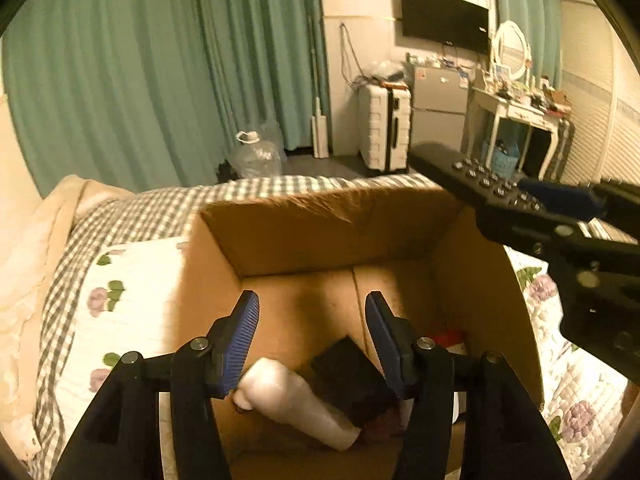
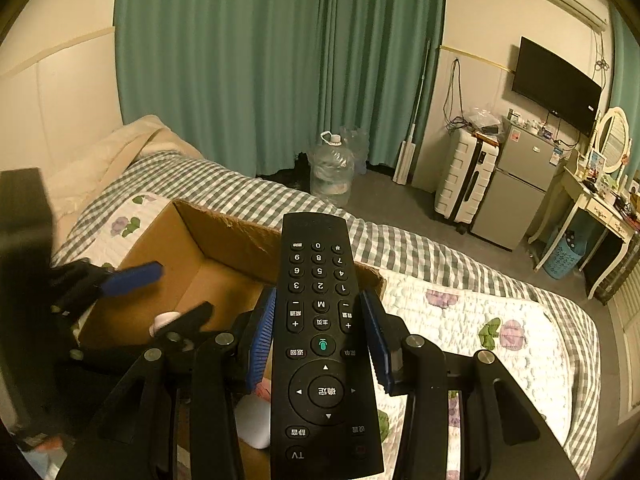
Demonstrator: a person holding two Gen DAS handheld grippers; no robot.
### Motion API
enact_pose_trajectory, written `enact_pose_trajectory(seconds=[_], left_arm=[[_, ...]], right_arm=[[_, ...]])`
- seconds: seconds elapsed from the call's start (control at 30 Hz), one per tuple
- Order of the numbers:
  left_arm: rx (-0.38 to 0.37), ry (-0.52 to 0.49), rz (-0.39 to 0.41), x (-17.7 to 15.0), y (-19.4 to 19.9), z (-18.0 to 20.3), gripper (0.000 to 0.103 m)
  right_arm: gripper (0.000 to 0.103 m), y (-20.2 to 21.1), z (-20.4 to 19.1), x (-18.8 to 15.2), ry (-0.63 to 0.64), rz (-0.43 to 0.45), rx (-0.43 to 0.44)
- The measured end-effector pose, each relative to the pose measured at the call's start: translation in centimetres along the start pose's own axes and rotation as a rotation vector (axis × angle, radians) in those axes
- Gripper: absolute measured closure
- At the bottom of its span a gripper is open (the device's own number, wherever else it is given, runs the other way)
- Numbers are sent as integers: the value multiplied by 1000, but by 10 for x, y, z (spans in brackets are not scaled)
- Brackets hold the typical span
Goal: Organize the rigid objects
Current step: 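Lower the remote into the box and open the right tool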
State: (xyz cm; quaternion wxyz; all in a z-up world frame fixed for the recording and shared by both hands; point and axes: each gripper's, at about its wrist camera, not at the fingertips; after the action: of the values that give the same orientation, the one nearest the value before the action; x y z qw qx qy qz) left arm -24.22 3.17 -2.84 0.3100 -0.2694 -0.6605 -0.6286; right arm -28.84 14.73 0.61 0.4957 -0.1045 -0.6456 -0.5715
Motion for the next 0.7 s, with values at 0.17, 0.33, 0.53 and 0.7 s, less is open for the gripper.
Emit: enact_pose_trajectory(seconds=[0.17, 0.33, 0.53, 0.7], left_arm=[[45, 18, 39, -2, 10, -13, 41], [56, 27, 65, -3, 16, -20, 41], [54, 36, 91, -1, 40, -27, 41], [58, 46, 147, -2, 85, -36, 40]], right_arm=[[61, -17, -4, -2, 1, -4, 45], [61, -30, -14, -8, 1, 23, 82], [37, -6, -10, -5, -46, 48, 36], [23, 44, -13, -3, -30, 68, -45]])
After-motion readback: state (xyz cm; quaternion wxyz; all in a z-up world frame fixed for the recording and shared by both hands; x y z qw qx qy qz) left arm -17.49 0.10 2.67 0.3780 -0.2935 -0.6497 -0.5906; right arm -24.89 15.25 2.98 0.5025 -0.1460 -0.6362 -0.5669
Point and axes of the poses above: each gripper's, at about its wrist camera, not at the fingertips, and y roughly against the way its jaws point, z to its right, x to its top, and after that the axes turned 6 degrees about y, right-handed
